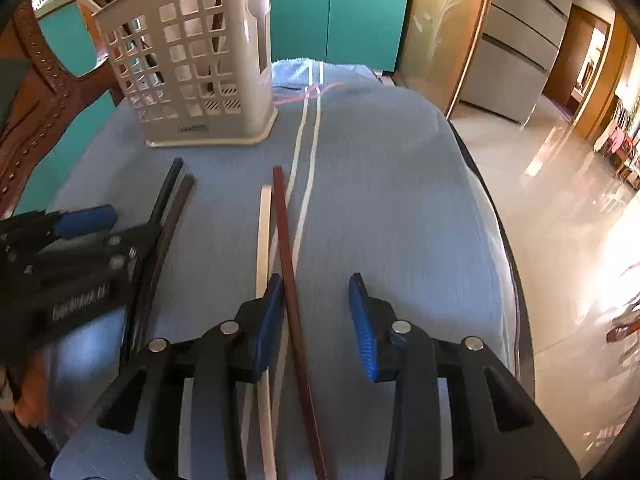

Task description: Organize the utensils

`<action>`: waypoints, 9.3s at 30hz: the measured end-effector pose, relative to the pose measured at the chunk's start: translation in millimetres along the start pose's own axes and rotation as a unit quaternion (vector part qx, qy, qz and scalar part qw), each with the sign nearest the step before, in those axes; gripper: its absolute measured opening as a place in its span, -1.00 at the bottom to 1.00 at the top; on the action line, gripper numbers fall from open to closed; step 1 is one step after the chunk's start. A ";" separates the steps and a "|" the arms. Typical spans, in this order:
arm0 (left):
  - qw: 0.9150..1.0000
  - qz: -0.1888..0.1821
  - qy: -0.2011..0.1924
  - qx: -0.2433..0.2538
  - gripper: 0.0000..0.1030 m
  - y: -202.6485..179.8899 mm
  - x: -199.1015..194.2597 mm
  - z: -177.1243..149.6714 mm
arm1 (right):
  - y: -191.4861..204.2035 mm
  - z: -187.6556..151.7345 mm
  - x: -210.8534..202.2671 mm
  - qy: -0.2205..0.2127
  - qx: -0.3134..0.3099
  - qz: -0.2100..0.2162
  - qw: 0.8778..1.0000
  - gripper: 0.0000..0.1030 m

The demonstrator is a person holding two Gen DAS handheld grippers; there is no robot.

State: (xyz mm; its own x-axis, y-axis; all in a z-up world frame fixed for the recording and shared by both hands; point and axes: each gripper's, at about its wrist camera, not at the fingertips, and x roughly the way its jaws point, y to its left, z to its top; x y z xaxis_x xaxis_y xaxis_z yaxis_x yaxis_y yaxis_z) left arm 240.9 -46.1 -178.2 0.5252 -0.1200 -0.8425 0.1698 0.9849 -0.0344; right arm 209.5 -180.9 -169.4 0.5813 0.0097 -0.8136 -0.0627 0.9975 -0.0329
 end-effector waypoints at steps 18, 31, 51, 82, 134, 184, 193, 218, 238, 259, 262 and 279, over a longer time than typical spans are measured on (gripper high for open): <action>0.999 -0.010 -0.006 0.032 -0.49 -5.2 -3.6 -10.3 | 11.5 24.2 16.4 0.007 0.003 0.027 1.000 -0.85; 0.999 -0.026 0.018 0.036 -0.68 -5.4 -11.2 -23.5 | 25.3 8.9 -0.9 0.020 -0.019 -0.001 1.000 -0.80; 1.000 0.000 0.025 0.017 -0.80 -9.6 6.5 13.6 | 11.0 18.7 10.3 0.008 -0.018 0.042 0.999 -0.87; 0.933 -0.009 -0.340 -0.115 -0.87 23.1 -265.4 133.0 | -23.5 168.2 -254.6 -0.351 0.031 0.132 0.927 -0.87; 0.998 -0.061 0.022 -0.020 -0.55 -24.1 -42.4 -33.6 | -26.9 -24.8 -36.8 0.030 0.077 0.098 0.992 -0.46; 0.998 -0.050 -0.021 0.008 -0.87 -2.6 -79.0 -72.3 | -12.9 -20.5 -35.0 0.028 0.057 0.069 0.996 -0.88; 0.999 -0.052 -0.003 0.015 -0.87 -5.7 -69.7 -71.7 | -9.3 -20.9 -35.0 0.023 0.050 0.081 0.995 -0.88; 0.998 -0.052 0.017 0.029 -0.48 -15.4 -51.8 -71.8 | 4.2 -22.1 -22.2 0.016 0.002 0.050 0.999 -0.86; 0.999 -0.036 0.016 0.023 -0.33 -9.5 -47.2 -65.6 | -4.1 -24.0 -24.1 0.030 0.021 0.079 0.996 -0.88; 0.999 -0.047 0.022 -0.001 -0.23 1.4 -37.7 -42.4 | 0.9 -25.6 -26.1 0.030 0.009 0.073 0.997 -0.62; 0.998 -0.051 0.026 -0.002 -0.23 0.5 -32.4 -31.8 | -4.7 -25.1 -26.9 0.030 0.014 0.069 0.997 -0.62; 0.999 -0.009 0.031 0.025 -0.23 -21.6 -10.2 -11.6 | -5.2 -11.1 -17.3 0.028 0.005 0.071 0.997 -0.47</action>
State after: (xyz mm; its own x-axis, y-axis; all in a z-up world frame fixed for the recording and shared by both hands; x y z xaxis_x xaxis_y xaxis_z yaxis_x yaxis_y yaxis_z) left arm 222.2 -64.7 -175.1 0.4692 -0.1271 -0.8739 0.2203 0.9752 -0.0235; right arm 190.8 -187.1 -161.6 0.5202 0.1473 -0.8413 -0.1335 0.9869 0.0902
